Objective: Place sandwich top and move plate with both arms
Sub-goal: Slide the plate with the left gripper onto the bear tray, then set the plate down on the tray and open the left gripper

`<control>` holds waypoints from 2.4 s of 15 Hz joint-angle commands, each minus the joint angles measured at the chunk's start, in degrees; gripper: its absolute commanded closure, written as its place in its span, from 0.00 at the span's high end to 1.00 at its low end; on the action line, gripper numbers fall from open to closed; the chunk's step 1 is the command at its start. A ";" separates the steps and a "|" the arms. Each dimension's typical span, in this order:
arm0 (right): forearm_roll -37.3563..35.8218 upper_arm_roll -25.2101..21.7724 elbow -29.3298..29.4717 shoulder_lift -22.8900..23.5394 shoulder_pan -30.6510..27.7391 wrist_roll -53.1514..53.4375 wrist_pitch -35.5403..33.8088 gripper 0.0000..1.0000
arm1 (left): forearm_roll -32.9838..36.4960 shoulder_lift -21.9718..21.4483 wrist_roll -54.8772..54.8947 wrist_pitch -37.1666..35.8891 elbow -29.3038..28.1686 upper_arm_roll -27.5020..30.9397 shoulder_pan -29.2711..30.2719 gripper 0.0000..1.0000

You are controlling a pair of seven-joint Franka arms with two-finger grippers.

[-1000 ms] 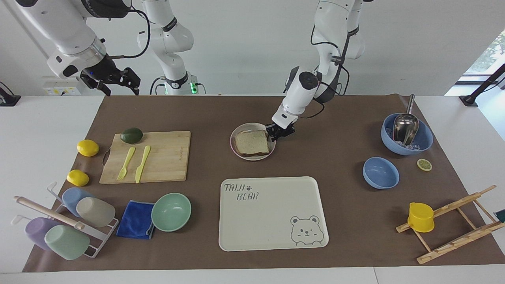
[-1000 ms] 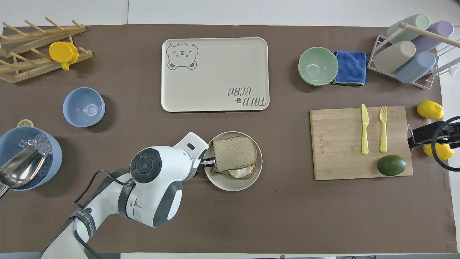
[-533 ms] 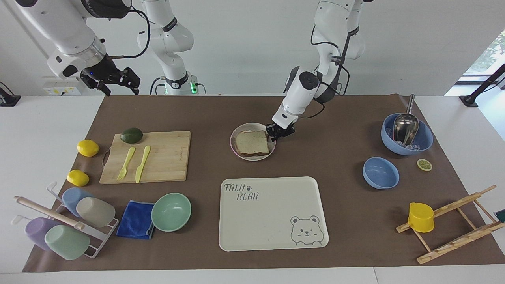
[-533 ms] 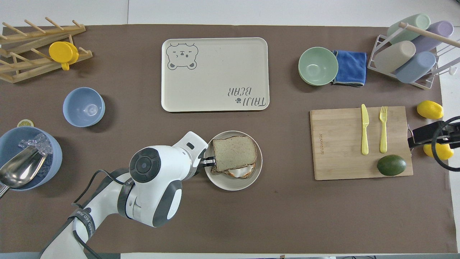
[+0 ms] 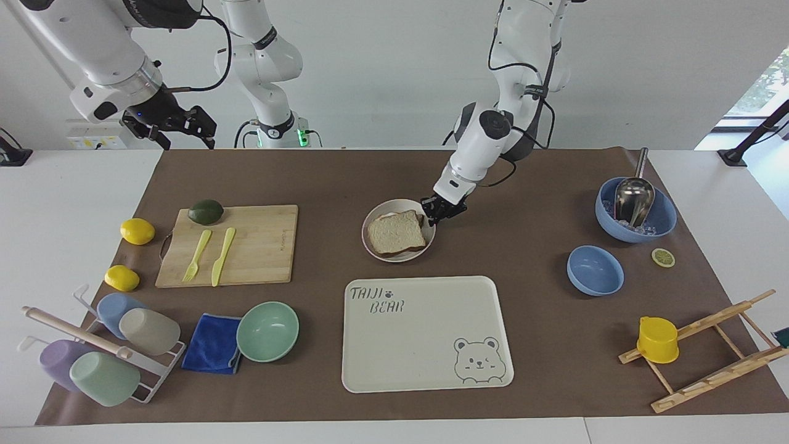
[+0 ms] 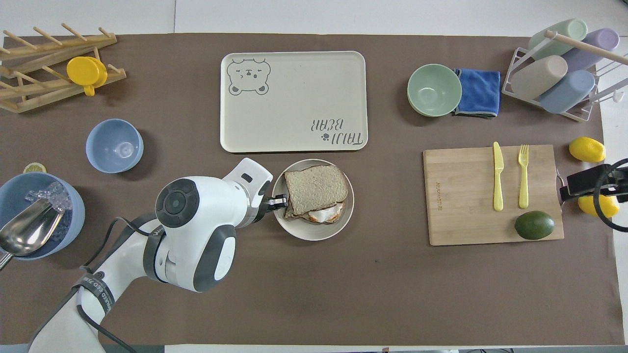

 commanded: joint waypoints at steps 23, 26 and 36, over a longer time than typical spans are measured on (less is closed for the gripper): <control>-0.06 0.05 -0.91 -0.85 -0.13 -0.81 0.28 1.00 | -4.96 27.16 -0.08 -12.96 41.35 0.44 11.61 0.00; -0.06 0.05 -0.91 -0.85 -0.13 -0.81 0.28 1.00 | -5.04 28.56 0.01 -11.89 41.53 0.44 12.05 0.00; -0.06 0.05 -1.00 -0.94 -0.13 -0.63 -0.51 1.00 | -3.90 33.14 -0.08 -9.16 44.08 0.61 12.67 0.00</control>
